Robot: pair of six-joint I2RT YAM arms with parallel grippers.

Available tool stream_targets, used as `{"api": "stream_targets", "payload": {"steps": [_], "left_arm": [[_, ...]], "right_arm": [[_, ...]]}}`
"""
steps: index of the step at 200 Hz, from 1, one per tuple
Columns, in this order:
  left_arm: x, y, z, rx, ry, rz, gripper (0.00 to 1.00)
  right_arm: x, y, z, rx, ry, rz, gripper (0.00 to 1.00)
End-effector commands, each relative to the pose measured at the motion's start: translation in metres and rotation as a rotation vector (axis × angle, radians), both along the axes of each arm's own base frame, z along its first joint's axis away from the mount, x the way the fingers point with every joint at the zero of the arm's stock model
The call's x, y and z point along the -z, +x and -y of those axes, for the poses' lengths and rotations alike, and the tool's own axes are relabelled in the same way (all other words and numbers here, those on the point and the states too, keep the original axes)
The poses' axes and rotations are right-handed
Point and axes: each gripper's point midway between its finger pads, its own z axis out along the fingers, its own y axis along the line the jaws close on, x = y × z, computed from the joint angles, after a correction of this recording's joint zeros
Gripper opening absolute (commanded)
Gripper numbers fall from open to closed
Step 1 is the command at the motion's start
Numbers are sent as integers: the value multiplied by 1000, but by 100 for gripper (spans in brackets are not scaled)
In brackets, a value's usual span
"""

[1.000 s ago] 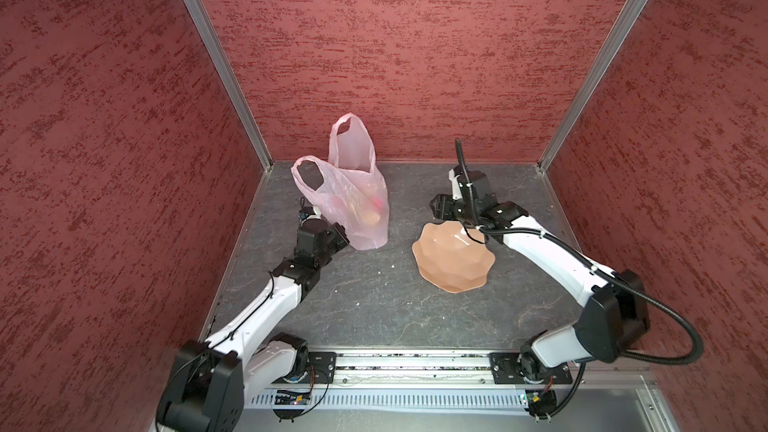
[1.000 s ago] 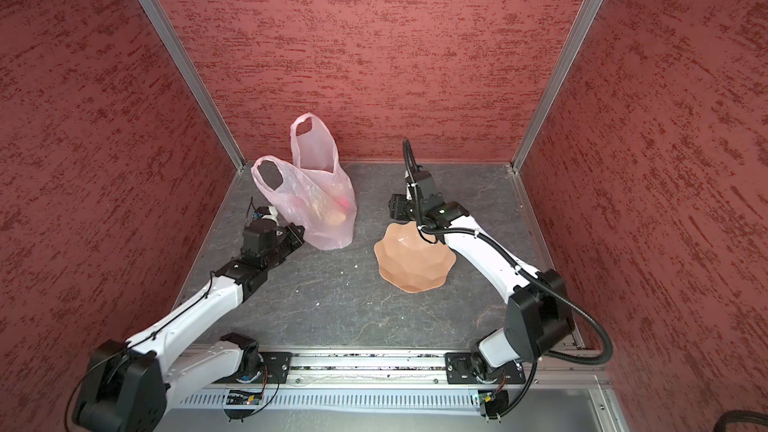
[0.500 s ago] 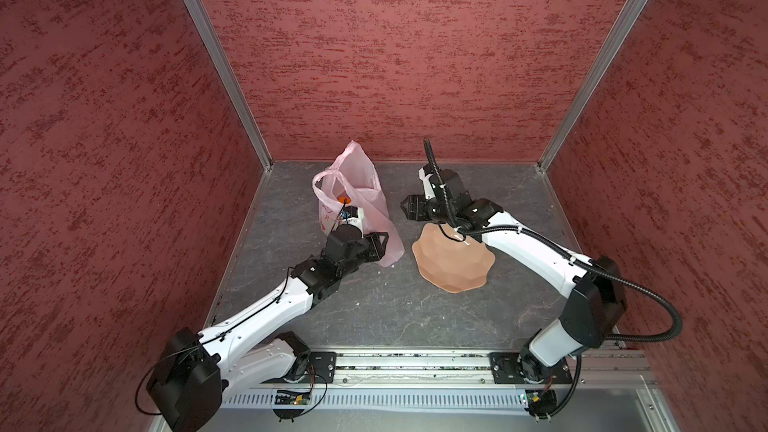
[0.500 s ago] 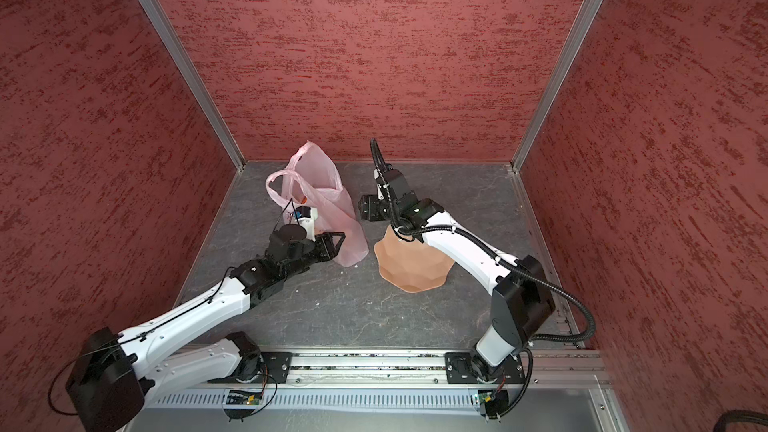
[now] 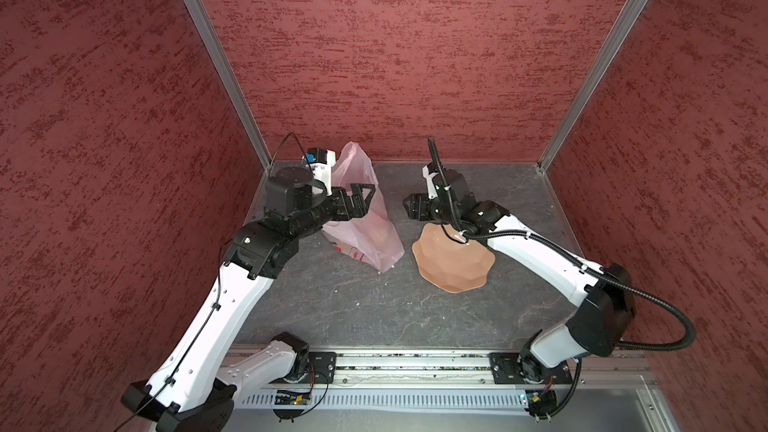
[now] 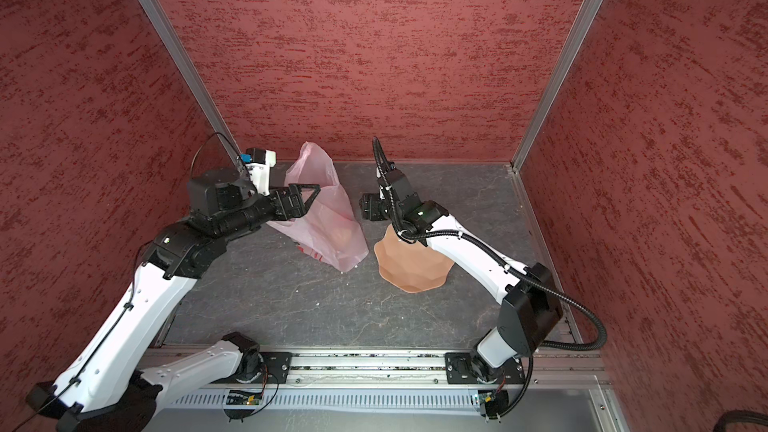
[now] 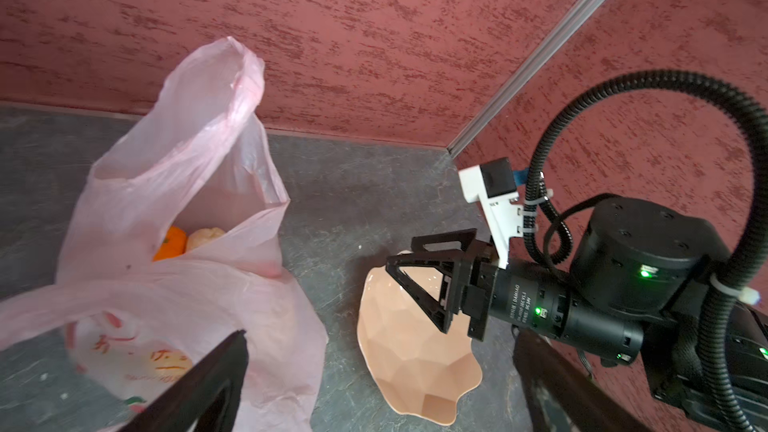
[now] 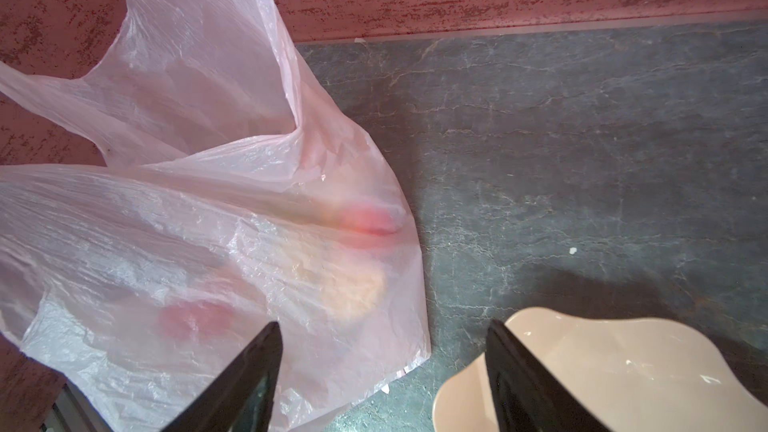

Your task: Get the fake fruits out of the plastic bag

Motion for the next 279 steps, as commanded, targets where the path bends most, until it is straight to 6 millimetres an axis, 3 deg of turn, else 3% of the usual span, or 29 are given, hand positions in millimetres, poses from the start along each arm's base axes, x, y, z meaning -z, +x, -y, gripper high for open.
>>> {"api": "stream_targets", "payload": {"steps": [1,16,44,83,118,159,190,227,279], "left_arm": [[42,5,-22,-6,223,-134,99],[47,24,-32,-35,285,-132,99],[52,61,-33,-44,329,-78,98],[58,113,-49,-164,402,1,88],[54,140,-48,-172,408,93,88],[56,154,-66,-191,377,91,82],[56,151,-90,-213,261,105,64],[67,147,-106,-240,181,89,43],[77,140,-120,-260,71,81,34]], "right_arm": [[-8,2,-2,2,13,32,77],[-6,2,-5,-7,19,26,77],[-2,2,-9,-16,22,19,77],[3,1,-13,-26,37,9,77],[13,-8,-32,-83,-4,4,77],[5,-33,-73,-202,-103,105,84],[-3,-54,-97,-291,-149,167,92],[-15,-75,-130,-366,-144,221,94],[1,-73,-162,-380,-188,193,95]]}}
